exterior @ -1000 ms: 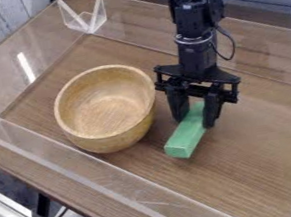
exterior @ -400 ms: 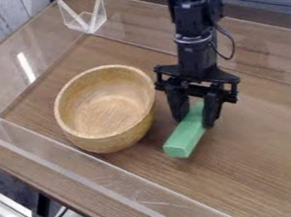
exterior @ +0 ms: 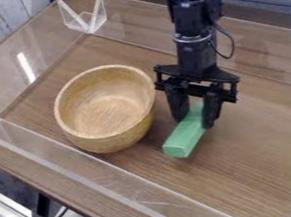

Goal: Remove the green block from inside the brown bowl and put it on the table

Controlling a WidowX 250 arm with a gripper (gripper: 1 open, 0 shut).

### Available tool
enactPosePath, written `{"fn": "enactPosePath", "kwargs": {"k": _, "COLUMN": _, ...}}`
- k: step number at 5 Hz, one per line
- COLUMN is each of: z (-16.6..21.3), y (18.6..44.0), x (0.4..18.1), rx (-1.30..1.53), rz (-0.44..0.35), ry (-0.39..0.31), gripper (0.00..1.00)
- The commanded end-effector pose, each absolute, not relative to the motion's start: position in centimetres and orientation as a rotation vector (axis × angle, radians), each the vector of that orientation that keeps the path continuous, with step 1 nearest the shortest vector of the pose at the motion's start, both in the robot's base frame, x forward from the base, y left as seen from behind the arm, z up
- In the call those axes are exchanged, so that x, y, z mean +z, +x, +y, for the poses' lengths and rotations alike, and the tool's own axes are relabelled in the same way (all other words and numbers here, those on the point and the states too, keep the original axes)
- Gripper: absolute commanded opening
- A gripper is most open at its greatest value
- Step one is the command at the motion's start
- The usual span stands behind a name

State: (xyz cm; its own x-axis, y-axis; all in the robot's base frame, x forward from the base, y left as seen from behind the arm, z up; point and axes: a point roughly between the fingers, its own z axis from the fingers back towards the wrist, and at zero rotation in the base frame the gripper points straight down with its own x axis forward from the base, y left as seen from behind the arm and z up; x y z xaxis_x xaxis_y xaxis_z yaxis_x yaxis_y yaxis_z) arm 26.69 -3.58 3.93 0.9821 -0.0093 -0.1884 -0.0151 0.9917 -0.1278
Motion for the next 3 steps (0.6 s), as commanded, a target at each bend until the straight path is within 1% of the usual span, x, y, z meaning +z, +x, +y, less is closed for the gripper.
{"fn": "enactPosePath", "kwargs": {"k": 1, "z": -3.3, "y": 27.9, "x": 5.8, "rx": 0.004, "rz": 0.127, "ry": -0.137, "gripper": 1.0}}
{"fn": "enactPosePath", "kwargs": {"k": 3, "z": -2.7, "y": 27.7, "x": 8.2, "rx": -0.002, "rz": 0.08, "ry": -0.139, "gripper": 1.0}}
